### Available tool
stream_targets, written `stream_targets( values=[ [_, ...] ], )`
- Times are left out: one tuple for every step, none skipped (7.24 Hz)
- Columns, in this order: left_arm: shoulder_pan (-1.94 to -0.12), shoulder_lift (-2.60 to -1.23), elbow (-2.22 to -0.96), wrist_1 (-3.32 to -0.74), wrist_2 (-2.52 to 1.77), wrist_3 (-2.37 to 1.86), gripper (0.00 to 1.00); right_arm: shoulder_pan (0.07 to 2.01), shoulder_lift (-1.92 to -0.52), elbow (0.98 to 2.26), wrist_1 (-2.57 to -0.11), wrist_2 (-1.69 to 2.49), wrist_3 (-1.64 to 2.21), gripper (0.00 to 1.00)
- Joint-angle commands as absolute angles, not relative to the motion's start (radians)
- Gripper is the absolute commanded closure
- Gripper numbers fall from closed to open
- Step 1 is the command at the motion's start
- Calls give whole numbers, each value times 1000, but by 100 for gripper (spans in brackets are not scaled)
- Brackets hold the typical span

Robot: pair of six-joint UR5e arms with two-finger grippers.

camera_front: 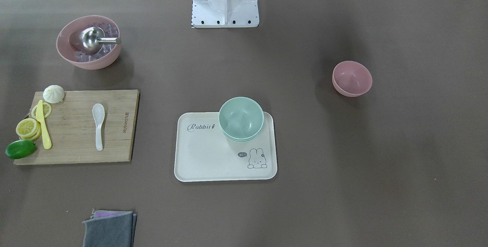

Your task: Stack pink bowl on green and place spoon

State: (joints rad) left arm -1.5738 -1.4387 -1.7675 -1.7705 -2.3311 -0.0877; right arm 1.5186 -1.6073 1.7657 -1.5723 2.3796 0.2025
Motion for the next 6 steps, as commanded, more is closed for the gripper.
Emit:
stream_targets(
  values=[
    [-1574, -1437, -1758, -1804, -2332, -104, 2, 1519, -1606, 1760, -1574, 2385, 202, 0],
    [-1572, -1449, -1773, -1793, -2367, -139, 2, 1519, -1609, 1769, -1574, 2407, 202, 0],
    [-1569, -1480, -1773, -1787, -2414, -238, 2, 1519, -1609, 1773, -1572, 2414, 202, 0],
    [-1531, -1494, -1798, -1790, -2463, -390, 2, 1519, -1608, 1776, -1572, 2407, 202, 0],
    [-1478, -1494, -1845, -1796, -2467, -461, 2, 1519, -1605, 1776, -1572, 2411, 202, 0],
    [-1406, -1494, -1894, -1798, -2461, -553, 2, 1514, -1602, 1775, -1571, 2410, 202, 0]
  ],
)
